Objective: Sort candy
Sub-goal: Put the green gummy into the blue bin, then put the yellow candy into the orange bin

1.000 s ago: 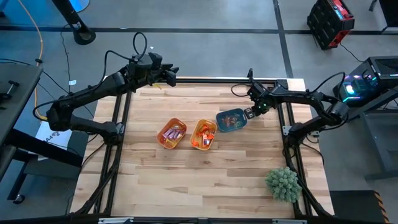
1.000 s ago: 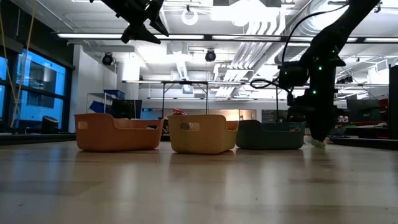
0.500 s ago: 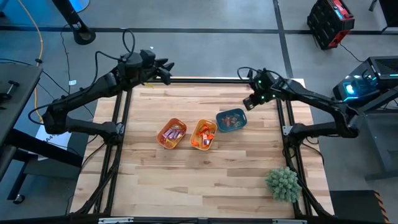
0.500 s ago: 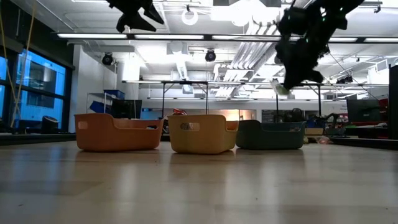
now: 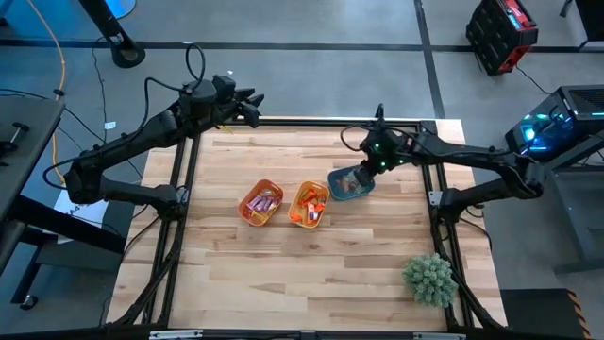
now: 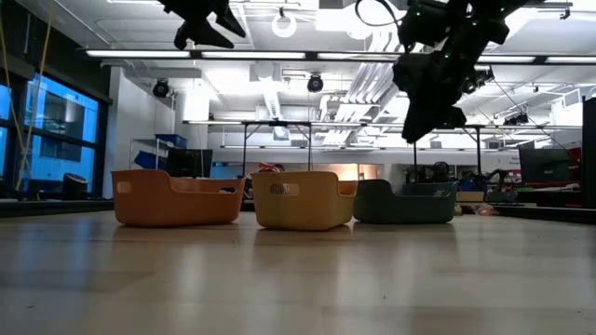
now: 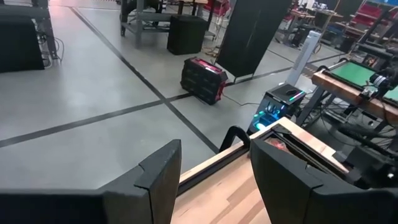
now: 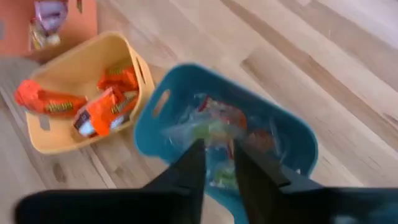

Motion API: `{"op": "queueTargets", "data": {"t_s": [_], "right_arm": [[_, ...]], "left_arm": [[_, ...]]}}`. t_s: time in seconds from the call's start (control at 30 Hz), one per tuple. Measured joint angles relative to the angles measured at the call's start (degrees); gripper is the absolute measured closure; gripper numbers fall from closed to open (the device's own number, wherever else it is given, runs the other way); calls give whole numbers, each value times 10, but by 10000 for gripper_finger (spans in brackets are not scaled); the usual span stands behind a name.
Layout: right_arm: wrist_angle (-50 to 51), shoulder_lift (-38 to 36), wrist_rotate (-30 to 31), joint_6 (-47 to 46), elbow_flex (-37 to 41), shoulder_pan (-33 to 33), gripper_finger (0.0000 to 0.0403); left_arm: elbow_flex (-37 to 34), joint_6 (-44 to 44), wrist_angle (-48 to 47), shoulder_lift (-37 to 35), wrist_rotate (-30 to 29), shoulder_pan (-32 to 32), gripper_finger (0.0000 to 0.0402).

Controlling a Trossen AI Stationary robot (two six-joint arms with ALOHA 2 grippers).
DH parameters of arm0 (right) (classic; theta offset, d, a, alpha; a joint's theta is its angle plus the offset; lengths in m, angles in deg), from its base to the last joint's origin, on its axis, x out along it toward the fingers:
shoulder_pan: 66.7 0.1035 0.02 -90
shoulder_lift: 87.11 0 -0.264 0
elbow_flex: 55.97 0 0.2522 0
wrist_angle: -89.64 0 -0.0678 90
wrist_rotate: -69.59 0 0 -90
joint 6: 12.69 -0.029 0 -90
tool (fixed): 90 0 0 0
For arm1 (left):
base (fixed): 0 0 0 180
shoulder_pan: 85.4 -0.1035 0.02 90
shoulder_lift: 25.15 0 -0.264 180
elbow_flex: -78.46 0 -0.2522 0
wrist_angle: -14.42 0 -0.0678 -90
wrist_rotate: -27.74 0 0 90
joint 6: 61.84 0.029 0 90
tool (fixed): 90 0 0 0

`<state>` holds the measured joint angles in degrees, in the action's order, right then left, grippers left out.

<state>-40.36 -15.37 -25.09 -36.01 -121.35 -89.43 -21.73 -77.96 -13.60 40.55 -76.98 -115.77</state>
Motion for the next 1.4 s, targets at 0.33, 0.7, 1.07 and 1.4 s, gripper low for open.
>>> {"op": "queueTargets", "data": {"t_s": [0.33, 0.7, 1.07, 1.4], "right_arm": [[84, -16, 217, 2, -57, -61, 227], [43, 71, 267, -83, -20, -271, 226], [-82, 227, 232, -107, -4, -345, 227], [-105, 270, 258, -159, -28, -343, 278]], "left_arm": [[0, -9, 0, 0, 5, 0, 216], [0, -18, 0, 0, 5, 0, 216], [0, -18, 0, 0, 6, 0, 216], [1, -18, 0, 0, 6, 0, 216]]}}
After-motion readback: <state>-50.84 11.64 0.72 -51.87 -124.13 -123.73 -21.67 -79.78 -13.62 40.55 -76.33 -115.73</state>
